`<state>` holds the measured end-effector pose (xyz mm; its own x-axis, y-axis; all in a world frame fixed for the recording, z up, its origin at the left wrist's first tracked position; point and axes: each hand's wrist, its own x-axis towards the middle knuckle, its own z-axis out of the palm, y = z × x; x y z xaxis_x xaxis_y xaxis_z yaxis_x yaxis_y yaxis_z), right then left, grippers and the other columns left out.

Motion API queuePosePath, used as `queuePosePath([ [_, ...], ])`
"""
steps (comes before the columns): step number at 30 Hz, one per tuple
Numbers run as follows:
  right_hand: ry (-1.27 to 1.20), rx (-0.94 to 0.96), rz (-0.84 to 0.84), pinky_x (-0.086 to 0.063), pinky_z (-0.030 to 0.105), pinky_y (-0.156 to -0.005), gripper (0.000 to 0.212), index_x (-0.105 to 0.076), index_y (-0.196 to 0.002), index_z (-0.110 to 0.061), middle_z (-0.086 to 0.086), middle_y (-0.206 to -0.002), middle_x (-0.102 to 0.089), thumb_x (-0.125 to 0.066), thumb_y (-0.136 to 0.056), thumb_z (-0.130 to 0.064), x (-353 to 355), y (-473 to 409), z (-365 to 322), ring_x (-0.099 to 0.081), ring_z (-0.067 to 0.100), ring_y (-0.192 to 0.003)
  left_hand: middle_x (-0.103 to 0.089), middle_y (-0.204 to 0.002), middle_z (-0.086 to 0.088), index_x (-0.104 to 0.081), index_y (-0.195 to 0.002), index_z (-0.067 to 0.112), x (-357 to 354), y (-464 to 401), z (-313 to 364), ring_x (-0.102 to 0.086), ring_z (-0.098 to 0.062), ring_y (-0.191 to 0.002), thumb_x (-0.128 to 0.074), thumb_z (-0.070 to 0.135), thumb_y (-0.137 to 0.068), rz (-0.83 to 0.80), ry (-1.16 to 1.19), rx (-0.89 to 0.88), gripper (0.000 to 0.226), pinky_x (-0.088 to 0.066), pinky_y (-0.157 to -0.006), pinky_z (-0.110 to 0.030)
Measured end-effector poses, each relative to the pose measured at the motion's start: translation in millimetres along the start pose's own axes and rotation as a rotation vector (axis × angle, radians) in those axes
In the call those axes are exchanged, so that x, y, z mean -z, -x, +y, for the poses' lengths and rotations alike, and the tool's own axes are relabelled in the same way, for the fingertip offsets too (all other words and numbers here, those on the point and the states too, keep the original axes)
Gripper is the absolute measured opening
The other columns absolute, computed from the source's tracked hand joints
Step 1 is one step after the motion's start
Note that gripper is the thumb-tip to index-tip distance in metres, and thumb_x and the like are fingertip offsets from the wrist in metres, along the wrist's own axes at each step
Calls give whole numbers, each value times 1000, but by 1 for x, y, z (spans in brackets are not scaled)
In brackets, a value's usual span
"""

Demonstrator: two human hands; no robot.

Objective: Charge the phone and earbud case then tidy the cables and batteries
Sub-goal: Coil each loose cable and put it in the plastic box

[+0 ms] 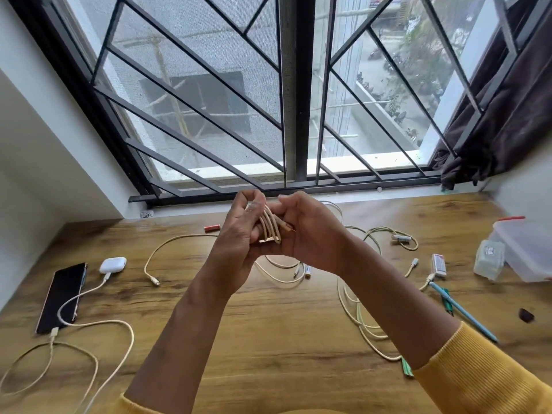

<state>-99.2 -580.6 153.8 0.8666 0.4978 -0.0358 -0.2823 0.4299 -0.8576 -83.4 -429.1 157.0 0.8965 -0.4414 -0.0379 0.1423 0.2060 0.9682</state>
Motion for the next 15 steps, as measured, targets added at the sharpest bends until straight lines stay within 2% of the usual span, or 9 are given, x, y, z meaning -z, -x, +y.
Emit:
queuePosePath([
  [3, 18, -5, -72, -45, 56, -113, 45, -61, -122, 6, 23, -105, -66, -33, -95, -16, 4, 2, 0, -63, 31, -105, -61, -68, 5, -50, -107, 23, 4, 0, -1, -62, -12, -71, -47, 37, -111, -24, -13, 11, 15, -57, -73, -41],
  [5, 41, -6, -72, -42, 60, -116, 43, -56, -128, 6, 22, -106, -64, -35, -94, -8, 4, 2, 0, -63, 30, -105, -50, -64, 8, -50, -100, 25, 5, -1, -4, -53, -9, -65, -48, 38, -111, -5, -53, 5, 17, -55, -68, -34],
  [7, 68, -5, -50, -43, 63, -115, 41, -54, -131, 7, 21, -105, -63, -35, -96, -1, 3, 1, 0, -62, 30, -104, -44, -67, 8, -50, -100, 27, 6, -5, -6, -47, -10, -64, -48, 39, -112, 34, -134, -24, 17, -51, -71, -37],
  [10, 163, -13, 23, -46, 65, -112, 37, -53, -133, 9, 20, -105, -59, -36, -100, 2, 4, 1, 1, -58, 37, -107, -50, -81, 2, -47, -106, 24, 9, -10, -8, -55, -13, -69, -47, 38, -113, 13, -251, -58, 16, -52, -70, -36],
  [12, 212, -37, 58, -48, 64, -110, 36, -53, -136, 6, 20, -108, -58, -43, -103, -3, 6, 2, 2, -56, 42, -113, -52, -91, -6, -43, -113, 20, 11, -12, -9, -61, -19, -76, -45, 39, -113, -16, -303, -55, 19, -58, -73, -42],
  [15, 218, -24, 99, -52, 63, -106, 37, -50, -141, 11, 18, -107, -59, -46, -107, -4, 5, 5, 4, -61, 40, -111, -61, -84, -1, -40, -121, 10, 12, -12, -8, -68, -19, -75, -43, 39, -113, -12, -375, -64, 30, -60, -72, -40],
])
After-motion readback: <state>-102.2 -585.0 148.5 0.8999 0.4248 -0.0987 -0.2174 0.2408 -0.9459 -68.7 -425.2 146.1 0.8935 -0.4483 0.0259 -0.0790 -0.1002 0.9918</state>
